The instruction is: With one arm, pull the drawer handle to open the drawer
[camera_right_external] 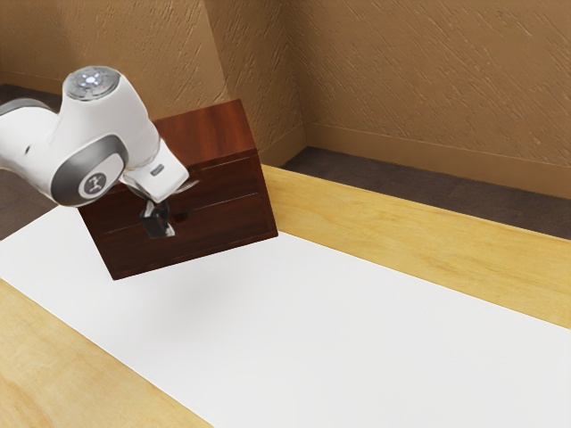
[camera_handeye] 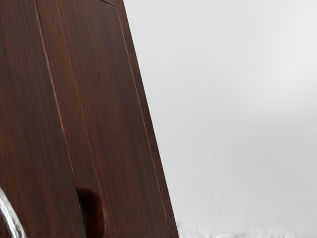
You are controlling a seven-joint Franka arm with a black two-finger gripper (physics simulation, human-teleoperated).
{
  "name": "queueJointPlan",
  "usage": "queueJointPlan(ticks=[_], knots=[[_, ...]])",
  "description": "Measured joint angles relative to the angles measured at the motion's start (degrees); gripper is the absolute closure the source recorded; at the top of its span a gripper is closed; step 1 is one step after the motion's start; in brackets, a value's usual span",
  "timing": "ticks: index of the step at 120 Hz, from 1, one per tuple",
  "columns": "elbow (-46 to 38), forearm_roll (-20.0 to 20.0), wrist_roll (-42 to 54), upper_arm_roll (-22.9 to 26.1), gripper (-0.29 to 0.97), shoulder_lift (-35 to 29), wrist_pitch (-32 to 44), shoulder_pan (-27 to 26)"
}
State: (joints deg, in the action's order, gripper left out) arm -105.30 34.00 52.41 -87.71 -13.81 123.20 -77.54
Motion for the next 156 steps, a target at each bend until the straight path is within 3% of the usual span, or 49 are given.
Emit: queueJointPlan(ticks=[51,80,115,156], knots=[[-1.0,-1.4,0.4,-6.2,0.0,-0.5,10.3,-2.6],[-3.1,-1.7,-0.5,-6.6,0.0,0.1,11.9,-3.3],[-5.5,-3.2,-1.9,-6.6,-0.01,6.1,14.4,-1.4],[-6.1,-4.2,-2.9,-6.7,-0.01,5.2,17.2,0.8]])
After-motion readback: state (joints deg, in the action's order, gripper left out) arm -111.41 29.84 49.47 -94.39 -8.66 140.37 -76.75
